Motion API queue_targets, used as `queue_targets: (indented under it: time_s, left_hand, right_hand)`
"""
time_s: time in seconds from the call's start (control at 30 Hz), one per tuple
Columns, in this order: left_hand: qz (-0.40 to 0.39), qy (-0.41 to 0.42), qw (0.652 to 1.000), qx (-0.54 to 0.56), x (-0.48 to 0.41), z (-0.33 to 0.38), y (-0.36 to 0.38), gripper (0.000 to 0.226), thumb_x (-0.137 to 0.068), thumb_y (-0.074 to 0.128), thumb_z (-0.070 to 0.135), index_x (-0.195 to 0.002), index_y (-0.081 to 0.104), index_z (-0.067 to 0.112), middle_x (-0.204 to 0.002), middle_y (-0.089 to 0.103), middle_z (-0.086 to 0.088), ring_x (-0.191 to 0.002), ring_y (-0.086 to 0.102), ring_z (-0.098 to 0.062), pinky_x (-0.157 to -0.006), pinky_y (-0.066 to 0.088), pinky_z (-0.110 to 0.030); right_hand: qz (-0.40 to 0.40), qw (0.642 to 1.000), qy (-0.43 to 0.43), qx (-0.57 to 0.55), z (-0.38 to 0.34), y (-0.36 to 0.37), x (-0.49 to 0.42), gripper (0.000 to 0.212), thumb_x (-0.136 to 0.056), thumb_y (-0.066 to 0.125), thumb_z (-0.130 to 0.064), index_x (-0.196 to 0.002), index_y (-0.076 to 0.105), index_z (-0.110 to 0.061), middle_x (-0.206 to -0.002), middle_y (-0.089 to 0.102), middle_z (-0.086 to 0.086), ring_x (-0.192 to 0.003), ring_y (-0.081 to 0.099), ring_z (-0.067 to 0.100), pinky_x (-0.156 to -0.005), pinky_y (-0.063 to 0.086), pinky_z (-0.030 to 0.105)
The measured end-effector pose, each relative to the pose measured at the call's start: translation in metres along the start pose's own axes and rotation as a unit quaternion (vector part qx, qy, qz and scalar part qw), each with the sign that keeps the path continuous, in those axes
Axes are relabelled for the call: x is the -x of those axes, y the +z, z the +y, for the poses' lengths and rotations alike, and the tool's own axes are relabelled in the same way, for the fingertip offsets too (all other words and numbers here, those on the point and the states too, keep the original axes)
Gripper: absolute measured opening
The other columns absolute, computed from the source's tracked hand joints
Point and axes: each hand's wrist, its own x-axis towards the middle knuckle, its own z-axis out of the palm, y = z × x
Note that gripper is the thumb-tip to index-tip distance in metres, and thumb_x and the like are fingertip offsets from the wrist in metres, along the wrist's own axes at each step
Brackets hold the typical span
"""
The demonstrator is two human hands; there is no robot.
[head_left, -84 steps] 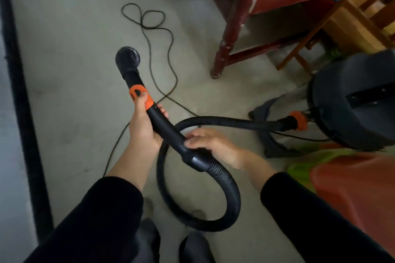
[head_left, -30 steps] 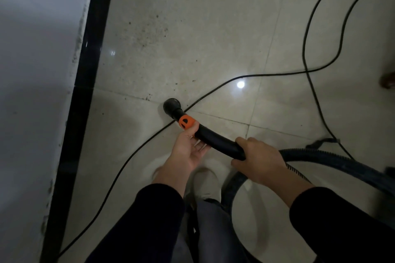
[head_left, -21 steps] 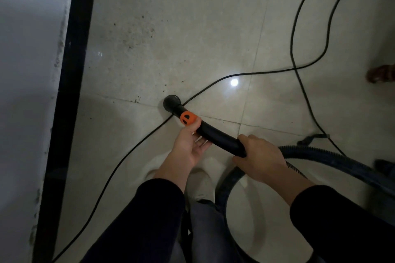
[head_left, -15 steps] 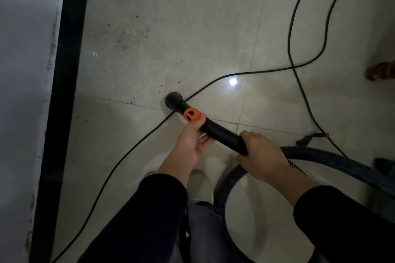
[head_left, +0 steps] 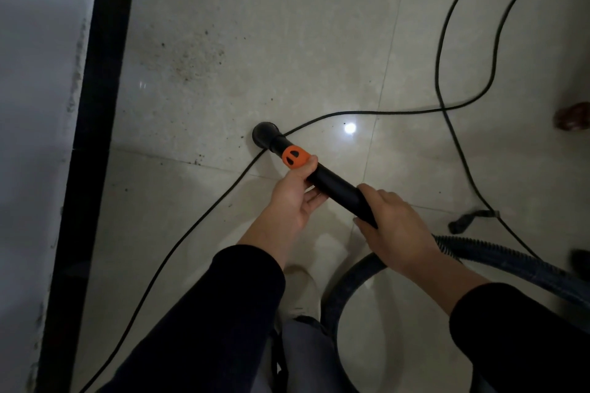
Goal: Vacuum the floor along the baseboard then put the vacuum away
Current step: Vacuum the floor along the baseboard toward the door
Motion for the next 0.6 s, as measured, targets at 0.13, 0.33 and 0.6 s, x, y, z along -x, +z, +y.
queue_targets:
  time_s: [0.13,0.33,0.6]
  left_hand:
    - [0.005,0.005,1.0,0.018,0.002,0.005,-0.004,0.024,-0.089,0.068,0.021,-0.109,0.058,0.011,-0.106,0.066,-0.012,-0.094,0.065,-0.027,-0.079,0.056,-0.037]
    - [0.003,0.025,0.999,0.038,0.015,0.009,-0.013,0.03,-0.088,0.068,0.021,-0.115,0.058,0.012,-0.113,0.065,-0.014,-0.101,0.064,-0.029,-0.083,0.056,-0.038]
    - [0.004,0.01,0.999,0.03,0.01,0.026,-0.013,0.031,-0.089,0.068,0.02,-0.115,0.058,0.01,-0.104,0.066,-0.011,-0.099,0.064,-0.028,-0.081,0.056,-0.038]
  right_hand:
    - [0.002,1.0,-0.014,-0.004,-0.006,-0.003,-0.003,0.036,-0.087,0.065,-0.018,-0.119,0.051,-0.011,-0.09,0.059,0.005,-0.079,0.051,0.022,-0.065,0.038,0.031]
    - [0.018,1.0,-0.012,-0.007,-0.019,-0.012,-0.001,0.042,-0.079,0.073,-0.013,-0.117,0.057,-0.011,-0.083,0.061,0.003,-0.075,0.052,0.021,-0.062,0.042,0.031]
    - [-0.003,1.0,0.011,0.009,-0.031,-0.011,-0.017,0.039,-0.085,0.067,-0.019,-0.121,0.05,-0.016,-0.086,0.056,0.0,-0.08,0.051,0.02,-0.071,0.046,0.035]
